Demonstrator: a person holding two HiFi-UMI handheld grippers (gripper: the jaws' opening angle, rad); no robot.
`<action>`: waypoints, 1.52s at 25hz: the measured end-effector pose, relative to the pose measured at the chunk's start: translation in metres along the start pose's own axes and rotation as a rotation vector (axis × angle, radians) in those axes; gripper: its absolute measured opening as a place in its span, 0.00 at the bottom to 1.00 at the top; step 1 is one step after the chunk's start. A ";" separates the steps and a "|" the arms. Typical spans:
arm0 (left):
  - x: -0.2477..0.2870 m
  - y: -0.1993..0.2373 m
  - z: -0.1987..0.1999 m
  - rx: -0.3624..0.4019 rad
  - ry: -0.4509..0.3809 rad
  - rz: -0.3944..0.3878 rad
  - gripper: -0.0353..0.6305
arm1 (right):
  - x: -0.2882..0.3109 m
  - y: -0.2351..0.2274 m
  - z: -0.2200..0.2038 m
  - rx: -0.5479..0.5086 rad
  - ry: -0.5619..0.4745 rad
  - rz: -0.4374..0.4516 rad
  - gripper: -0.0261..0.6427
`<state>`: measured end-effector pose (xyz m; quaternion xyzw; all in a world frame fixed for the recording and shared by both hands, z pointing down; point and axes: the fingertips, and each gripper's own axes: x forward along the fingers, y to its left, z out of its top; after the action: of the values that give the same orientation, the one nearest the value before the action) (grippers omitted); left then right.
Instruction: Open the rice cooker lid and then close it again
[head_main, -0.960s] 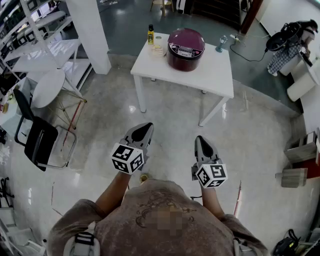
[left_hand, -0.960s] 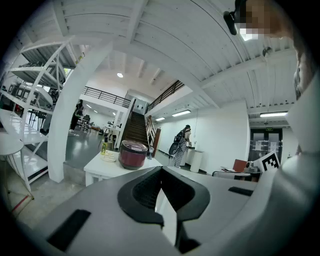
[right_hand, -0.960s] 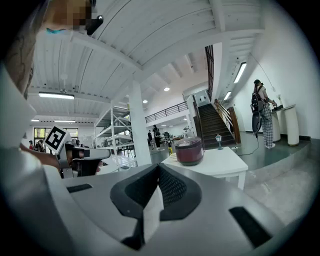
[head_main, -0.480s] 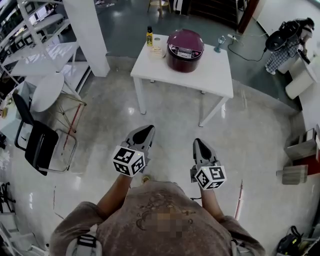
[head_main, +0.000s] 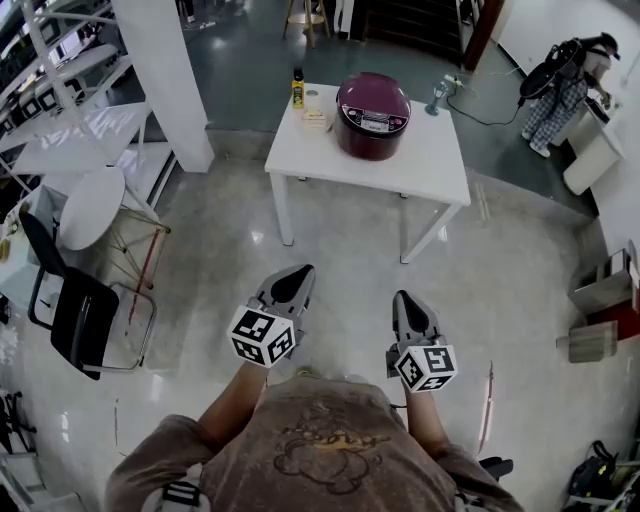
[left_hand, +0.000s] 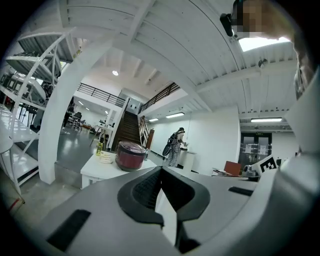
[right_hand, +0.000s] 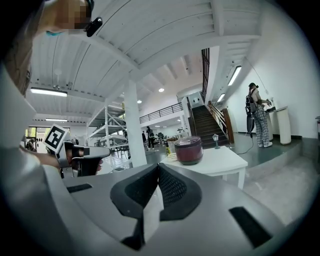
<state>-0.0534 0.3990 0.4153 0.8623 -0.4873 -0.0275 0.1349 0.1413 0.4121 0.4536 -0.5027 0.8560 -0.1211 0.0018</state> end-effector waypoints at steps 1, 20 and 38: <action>0.000 0.003 0.000 0.000 0.001 -0.009 0.08 | 0.001 0.003 -0.001 -0.001 -0.001 -0.005 0.04; 0.042 0.063 0.003 -0.019 -0.007 -0.042 0.08 | 0.071 -0.003 -0.006 0.007 -0.013 -0.046 0.04; 0.172 0.129 0.037 -0.041 -0.007 0.006 0.08 | 0.207 -0.080 0.032 0.010 0.007 0.012 0.04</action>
<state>-0.0776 0.1829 0.4277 0.8577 -0.4899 -0.0403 0.1511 0.1118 0.1904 0.4642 -0.4969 0.8585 -0.1270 0.0019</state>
